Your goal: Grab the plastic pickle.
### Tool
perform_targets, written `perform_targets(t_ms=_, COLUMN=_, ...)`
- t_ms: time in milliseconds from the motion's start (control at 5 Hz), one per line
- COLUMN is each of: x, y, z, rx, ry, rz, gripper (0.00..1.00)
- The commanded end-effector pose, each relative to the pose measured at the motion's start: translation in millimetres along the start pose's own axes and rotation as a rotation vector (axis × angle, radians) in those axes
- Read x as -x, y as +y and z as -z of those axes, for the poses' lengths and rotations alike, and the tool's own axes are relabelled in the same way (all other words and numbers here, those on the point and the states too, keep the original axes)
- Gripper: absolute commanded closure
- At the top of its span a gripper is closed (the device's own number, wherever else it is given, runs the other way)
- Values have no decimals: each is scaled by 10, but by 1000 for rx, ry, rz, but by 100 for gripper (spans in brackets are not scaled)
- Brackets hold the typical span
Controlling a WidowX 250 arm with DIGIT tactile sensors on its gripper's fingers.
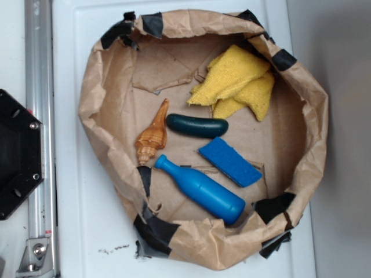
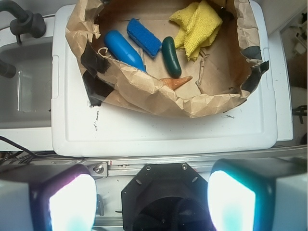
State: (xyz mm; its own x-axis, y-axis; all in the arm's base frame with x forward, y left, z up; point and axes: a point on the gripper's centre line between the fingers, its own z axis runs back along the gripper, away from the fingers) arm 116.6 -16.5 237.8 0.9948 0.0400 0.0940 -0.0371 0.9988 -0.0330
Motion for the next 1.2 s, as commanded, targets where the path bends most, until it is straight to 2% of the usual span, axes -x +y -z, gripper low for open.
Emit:
perform_targets(t_ms=0, x=0, y=0, z=0, rx=0, ry=0, rz=0, gripper=0)
perform_targets(t_ms=200, x=-381, y=218, z=339, rx=-104, ry=3, rz=-105, gripper=0)
perform_targets(t_ms=400, x=-600, y=260, z=606, rx=-116, ry=-60, rz=-138, gripper=0)
perform_targets(t_ms=600, x=-788, y=307, z=847, rx=-73, ry=-101, rz=-133, gripper=0)
perform_targets(t_ms=800, x=-887, y=289, z=963, rx=-45, ry=-103, rz=-119, gripper=0)
perform_targets(t_ms=1000, x=-1067, y=365, z=1113, rx=-40, ry=-67, rz=-116, gripper=0)
